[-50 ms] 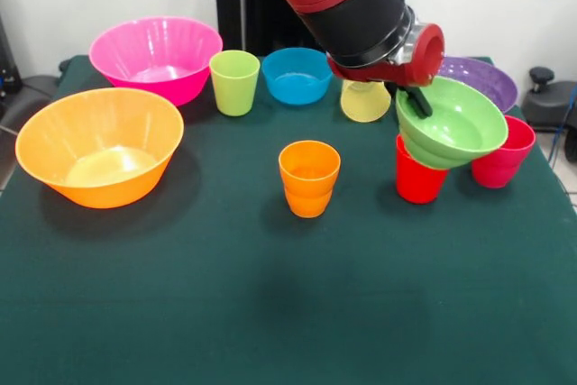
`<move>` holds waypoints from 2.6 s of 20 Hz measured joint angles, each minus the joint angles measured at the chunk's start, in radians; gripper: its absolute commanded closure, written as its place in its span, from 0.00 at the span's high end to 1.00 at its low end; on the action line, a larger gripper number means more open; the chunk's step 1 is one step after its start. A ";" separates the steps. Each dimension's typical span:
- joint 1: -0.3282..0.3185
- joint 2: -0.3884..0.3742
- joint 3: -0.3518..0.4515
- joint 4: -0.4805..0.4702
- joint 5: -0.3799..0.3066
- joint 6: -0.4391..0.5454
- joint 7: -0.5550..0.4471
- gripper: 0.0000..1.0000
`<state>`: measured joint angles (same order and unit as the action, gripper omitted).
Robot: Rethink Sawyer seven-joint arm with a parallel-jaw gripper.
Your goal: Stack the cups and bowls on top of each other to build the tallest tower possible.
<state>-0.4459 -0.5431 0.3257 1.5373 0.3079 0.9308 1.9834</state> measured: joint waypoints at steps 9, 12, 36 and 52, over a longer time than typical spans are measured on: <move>-0.023 0.003 0.009 -0.009 0.000 0.049 0.000 0.00; -0.036 0.006 0.011 -0.021 -0.006 0.067 0.000 0.00; -0.116 0.086 0.063 -0.084 -0.106 0.088 0.000 0.00; -0.147 0.074 0.112 -0.094 -0.143 0.154 0.000 0.00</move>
<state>-0.5934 -0.4693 0.4380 1.4428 0.1649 1.0853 1.9834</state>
